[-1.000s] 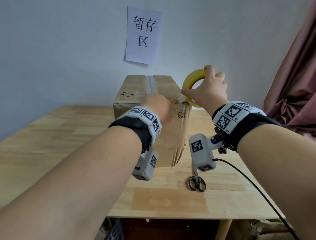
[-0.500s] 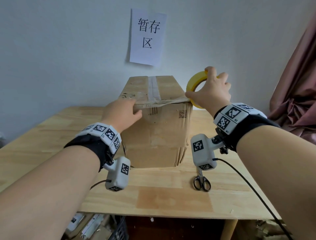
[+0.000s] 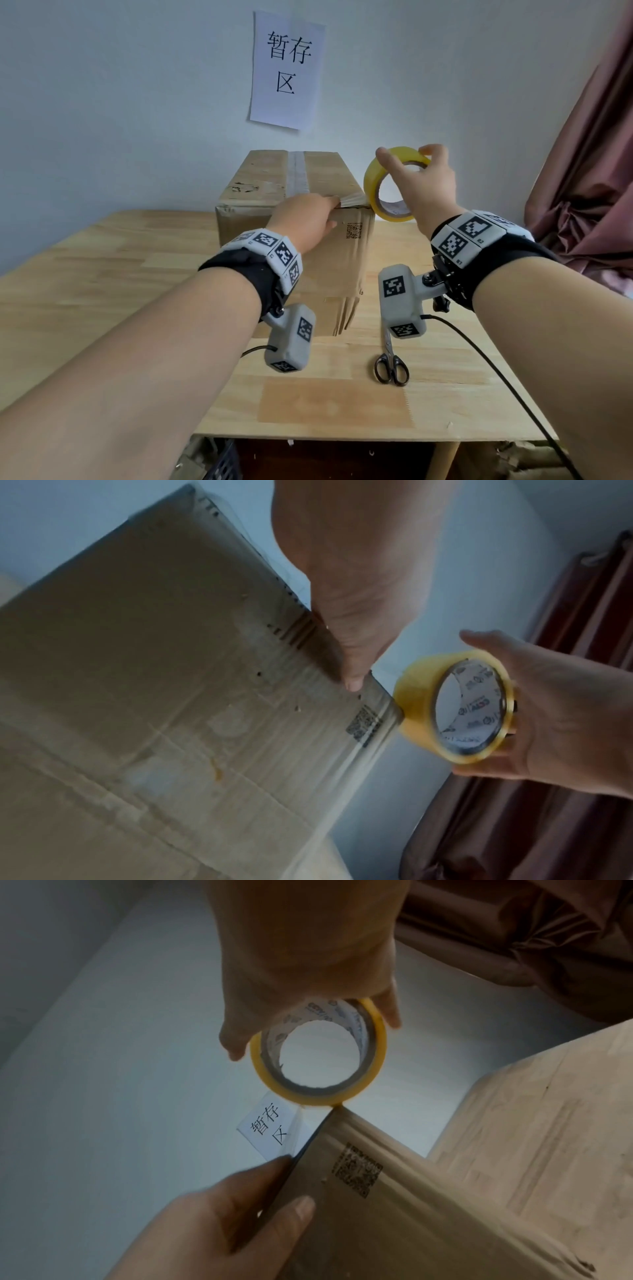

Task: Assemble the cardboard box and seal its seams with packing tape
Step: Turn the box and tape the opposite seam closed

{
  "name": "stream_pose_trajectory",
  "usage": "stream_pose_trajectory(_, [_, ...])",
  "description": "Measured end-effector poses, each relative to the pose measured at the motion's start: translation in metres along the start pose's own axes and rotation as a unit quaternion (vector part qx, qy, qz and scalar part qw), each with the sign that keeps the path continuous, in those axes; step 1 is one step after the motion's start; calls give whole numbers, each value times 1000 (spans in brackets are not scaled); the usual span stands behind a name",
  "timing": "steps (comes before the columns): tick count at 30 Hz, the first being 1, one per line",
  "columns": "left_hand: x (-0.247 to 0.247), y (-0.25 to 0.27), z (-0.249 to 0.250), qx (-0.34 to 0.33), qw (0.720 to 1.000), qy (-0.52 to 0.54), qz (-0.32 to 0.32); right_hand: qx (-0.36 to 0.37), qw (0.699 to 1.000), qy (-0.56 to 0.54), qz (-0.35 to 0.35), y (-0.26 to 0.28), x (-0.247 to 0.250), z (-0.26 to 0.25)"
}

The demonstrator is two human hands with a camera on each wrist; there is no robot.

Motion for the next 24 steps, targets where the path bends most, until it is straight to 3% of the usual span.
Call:
stream_pose_trajectory(7, [3,5,-42,10,998,-53,27,-8,998,-32,-62,2,-21,-18])
stream_pose_trajectory(12, [1,2,-28,-8,993,-116,13,20,996,6,-85,1,-25,-27])
stream_pose_trajectory(17, [0,1,-17,24,999,-5,-43,24,995,36,-91,0,-23,-28])
stream_pose_trajectory(24, [-4,10,-26,21,999,25,-16,40,992,75,-95,0,-19,-32])
Point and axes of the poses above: each hand's wrist, its own y-axis away from the middle knuckle, its own x-axis out of the back of the hand, z = x × y, the point moved 2 cm from there along -y, towards the middle knuckle, and after that the axes turned 11 degrees about x, right-handed, at the moved point
